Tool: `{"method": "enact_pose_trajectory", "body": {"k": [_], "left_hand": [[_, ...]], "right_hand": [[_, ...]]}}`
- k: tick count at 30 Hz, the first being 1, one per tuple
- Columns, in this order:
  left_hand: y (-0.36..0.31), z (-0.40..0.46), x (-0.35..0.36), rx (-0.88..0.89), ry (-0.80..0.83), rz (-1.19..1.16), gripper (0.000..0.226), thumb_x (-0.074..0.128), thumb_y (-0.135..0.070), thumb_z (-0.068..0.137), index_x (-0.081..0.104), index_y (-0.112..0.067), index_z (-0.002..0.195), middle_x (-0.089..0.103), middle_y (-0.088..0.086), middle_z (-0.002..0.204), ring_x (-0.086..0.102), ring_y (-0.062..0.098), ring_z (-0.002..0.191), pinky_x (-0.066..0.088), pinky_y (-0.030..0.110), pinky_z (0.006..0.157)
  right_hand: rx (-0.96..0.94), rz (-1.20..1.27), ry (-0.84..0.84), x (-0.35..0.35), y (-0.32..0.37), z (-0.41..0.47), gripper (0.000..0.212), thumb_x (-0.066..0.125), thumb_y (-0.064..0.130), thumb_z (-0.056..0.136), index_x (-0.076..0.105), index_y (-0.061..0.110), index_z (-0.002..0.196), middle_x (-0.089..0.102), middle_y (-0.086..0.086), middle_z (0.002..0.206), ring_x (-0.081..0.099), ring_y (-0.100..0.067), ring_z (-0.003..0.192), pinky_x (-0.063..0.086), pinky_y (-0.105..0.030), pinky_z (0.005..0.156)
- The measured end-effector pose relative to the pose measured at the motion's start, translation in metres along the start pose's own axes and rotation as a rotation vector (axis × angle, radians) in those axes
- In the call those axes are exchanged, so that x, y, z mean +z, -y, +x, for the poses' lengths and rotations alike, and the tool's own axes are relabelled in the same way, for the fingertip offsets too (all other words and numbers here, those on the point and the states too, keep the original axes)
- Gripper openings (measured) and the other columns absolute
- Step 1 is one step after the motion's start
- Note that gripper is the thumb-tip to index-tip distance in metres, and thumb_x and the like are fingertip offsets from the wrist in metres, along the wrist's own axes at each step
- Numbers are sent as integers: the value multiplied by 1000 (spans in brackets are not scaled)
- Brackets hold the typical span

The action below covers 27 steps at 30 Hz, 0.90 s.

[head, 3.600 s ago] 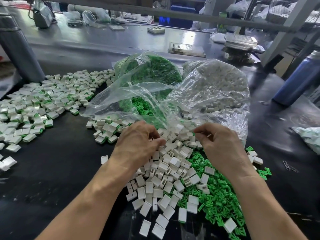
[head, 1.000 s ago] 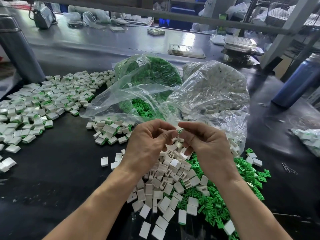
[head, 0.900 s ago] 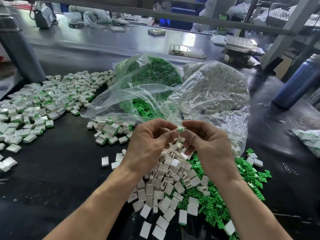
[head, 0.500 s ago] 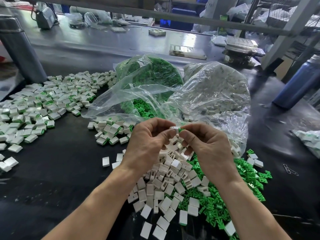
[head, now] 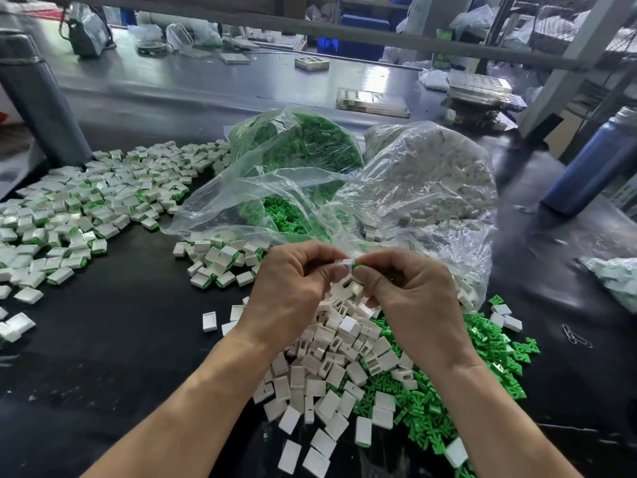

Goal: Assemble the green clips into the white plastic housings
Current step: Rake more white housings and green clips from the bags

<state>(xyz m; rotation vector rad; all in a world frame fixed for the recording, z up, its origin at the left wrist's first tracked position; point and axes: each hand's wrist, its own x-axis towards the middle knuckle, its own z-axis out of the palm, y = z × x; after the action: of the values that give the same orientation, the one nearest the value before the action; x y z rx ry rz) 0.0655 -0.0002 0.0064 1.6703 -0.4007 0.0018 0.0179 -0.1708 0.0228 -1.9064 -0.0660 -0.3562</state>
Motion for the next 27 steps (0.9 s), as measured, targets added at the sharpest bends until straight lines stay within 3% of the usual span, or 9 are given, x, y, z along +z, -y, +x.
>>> {"method": "enact_pose_trajectory", "body": {"k": [4, 8, 12, 19, 27], "left_hand": [[1, 0, -1, 4, 20, 57, 17, 74, -6, 92, 78, -22, 93, 75, -6, 78, 64, 8, 65, 54, 19, 60], [0, 0, -1, 0, 8, 4, 15, 74, -5, 92, 79, -18, 94, 75, -1, 78, 65, 12, 66, 56, 23, 60], [-2, 0, 0, -8, 4, -35, 15, 74, -3, 92, 79, -17, 92, 74, 3, 76, 64, 14, 64, 58, 33, 59], [-2, -1, 0, -18, 11, -25, 18, 73, 0, 92, 79, -17, 90, 74, 3, 74, 63, 14, 62, 57, 27, 58], [-7, -1, 6, 13, 14, 5, 12, 75, -11, 93, 73, -21, 100, 73, -5, 79, 68, 9, 68, 58, 23, 64]], "right_hand": [[-29, -75, 16, -2, 0, 0, 23, 79, 9, 90, 77, 32, 91, 76, 10, 80, 72, -11, 69, 59, -22, 61], [-2, 48, -14, 0, 2, -1, 21, 78, 3, 90, 79, 24, 89, 76, 0, 75, 71, -17, 63, 61, -27, 59], [28, 152, -54, 1, 4, -1, 19, 77, -3, 88, 80, 16, 87, 76, -4, 73, 69, -20, 60, 58, -22, 57], [63, 222, -53, 5, 5, -1, 21, 77, -6, 87, 82, 14, 86, 77, -7, 74, 69, -17, 59, 58, -22, 57], [68, 242, -75, 1, 0, 3, 21, 73, -1, 91, 82, 16, 99, 79, -6, 81, 71, -22, 68, 60, -24, 62]]}}
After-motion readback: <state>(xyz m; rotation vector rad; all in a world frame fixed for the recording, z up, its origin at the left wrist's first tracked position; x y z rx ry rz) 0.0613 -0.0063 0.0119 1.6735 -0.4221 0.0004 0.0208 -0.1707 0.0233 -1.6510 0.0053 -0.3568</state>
